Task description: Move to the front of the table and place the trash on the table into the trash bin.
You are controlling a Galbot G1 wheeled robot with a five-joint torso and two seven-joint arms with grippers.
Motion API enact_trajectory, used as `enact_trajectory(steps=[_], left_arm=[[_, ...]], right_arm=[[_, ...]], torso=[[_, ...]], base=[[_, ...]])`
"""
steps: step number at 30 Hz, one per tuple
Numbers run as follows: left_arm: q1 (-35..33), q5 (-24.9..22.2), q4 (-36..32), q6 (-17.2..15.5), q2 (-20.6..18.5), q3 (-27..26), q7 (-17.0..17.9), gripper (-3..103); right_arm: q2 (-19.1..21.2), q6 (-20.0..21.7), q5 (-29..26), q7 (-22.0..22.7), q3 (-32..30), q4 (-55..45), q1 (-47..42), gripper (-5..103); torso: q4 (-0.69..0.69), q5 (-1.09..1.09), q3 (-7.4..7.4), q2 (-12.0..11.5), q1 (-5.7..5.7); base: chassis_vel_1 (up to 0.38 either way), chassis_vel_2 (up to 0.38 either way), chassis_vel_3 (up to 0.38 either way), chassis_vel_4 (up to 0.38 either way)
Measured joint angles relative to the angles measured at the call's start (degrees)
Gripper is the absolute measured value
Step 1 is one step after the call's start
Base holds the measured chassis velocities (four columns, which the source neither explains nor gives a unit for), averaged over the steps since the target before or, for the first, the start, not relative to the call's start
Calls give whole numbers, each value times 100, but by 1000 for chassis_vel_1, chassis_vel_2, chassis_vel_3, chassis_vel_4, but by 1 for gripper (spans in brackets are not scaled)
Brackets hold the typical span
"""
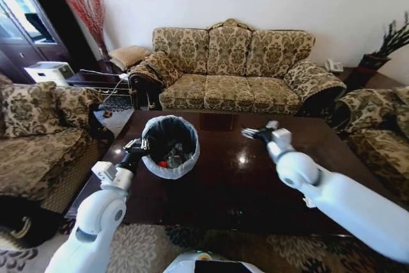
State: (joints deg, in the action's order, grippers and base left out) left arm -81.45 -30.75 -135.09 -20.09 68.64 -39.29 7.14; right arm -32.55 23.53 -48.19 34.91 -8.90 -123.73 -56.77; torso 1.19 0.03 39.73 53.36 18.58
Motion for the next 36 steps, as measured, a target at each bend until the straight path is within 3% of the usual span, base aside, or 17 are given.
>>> enact_trajectory(steps=[7,14,20,24,29,33,36], left_arm=[[-80,-80,-51,2,-51,-98,-1,3],[-92,-15,-111,84,-51,-42,-19,3],[-92,-2,-166,99,-49,-10,-51,3],[-116,6,-198,109,-22,4,-48,3],[-243,177,-300,138,74,41,-42,3],[-417,286,-415,140,122,78,-47,3],[-576,376,-489,139,124,88,-41,3]], right_arm=[[-697,-73,836,-265,-1221,-171,-1705,100],[-1278,-156,1222,-597,-1928,-129,-2426,100],[-1526,-286,1461,-910,-2213,-75,-2769,100],[-1585,-432,1578,-1038,-2187,-20,-2804,100],[-1882,-824,1747,-1437,-1585,309,-2603,100],[-2336,-923,1556,-1400,-943,615,-2312,100],[-2695,-996,1500,-1423,-623,1072,-2071,100]], torso=[[3,-2,-1,0,0],[-1,-2,-1,0,-1],[0,-1,-1,0,-1],[5,-4,-1,1,-2],[2,1,0,1,-1],[0,0,0,0,1],[3,-16,0,0,0]], base=[[-47,-101,-59,6],[-137,-253,-25,63],[-254,-311,145,208],[-270,-279,316,277],[-213,-213,206,196],[-93,-78,71,37],[17,16,-10,-5]])
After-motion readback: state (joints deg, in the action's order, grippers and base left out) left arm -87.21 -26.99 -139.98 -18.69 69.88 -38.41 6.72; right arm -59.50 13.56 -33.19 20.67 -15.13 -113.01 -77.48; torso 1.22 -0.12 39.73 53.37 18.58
